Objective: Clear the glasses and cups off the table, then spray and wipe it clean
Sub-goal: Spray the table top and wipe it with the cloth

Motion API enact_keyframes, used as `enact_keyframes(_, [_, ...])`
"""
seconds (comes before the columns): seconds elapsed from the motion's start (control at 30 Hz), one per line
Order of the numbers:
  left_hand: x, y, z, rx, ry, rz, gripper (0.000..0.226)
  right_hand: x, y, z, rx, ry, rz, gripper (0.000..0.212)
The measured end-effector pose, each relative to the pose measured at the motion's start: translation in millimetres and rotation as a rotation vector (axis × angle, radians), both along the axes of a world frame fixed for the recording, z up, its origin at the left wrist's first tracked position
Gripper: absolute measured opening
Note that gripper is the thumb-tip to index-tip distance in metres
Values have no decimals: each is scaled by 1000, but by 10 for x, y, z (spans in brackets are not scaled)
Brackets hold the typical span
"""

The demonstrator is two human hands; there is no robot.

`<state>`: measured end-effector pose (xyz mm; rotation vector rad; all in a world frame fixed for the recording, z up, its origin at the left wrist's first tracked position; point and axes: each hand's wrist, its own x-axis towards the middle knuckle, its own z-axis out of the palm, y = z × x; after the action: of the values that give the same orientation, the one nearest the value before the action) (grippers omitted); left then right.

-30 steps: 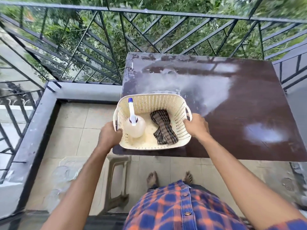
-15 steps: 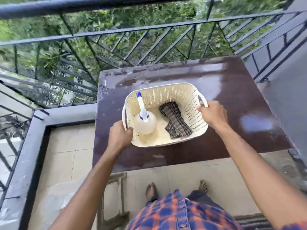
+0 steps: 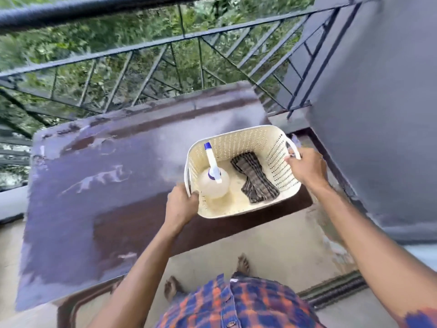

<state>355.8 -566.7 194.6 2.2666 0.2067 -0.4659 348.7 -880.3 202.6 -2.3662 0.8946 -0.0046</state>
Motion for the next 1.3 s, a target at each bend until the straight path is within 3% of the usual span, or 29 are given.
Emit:
enact_keyframes(0.13, [-53, -396, -65, 0, 17, 9, 35, -92, -376, -183, 7, 29, 14, 25])
enact_keyframes(0.23, [-87, -499, -166, 23, 41, 25, 22, -127, -489, -314, 23, 8, 40, 22])
enact_keyframes(0.47, [-94, -462, -216, 78, 34, 24, 18, -194, -476, -459, -20, 18, 121, 21])
enact_keyframes(0.53, [-26, -439, -176, 103, 4, 11, 30, -222, -433, -418, -146, -86, 160, 37])
enact_keyframes(0.6, [48, -406, -131, 108, -96, -6, 59, -236, -352, -355, -318, -285, 214, 46])
enact_keyframes(0.67, [139, -373, -100, 190, -315, -147, 78, -212, -200, -265, -410, -494, 266, 37])
enact_keyframes(0.73, [202, -399, -85, 276, -501, -352, 78, -129, -30, -233, -289, -559, 346, 28])
enact_keyframes(0.77, [222, -439, -97, 289, -525, -426, 76, -73, 43, -246, -165, -492, 392, 27])
enact_keyframes(0.83, [270, -532, -140, 309, -495, -515, 74, 55, 162, -350, 57, -166, 462, 36])
enact_keyframes(0.93, [372, -660, -201, 295, -495, -603, 66, 188, 261, -620, 9, 282, 469, 65])
enact_keyframes(1.07, [455, -771, -296, 173, -532, -605, 59, 264, 334, -886, -85, 383, 417, 82])
enact_keyframes(1.3, [507, -1090, -394, -66, -475, -665, 68, 363, 417, -914, -200, 405, 433, 72])
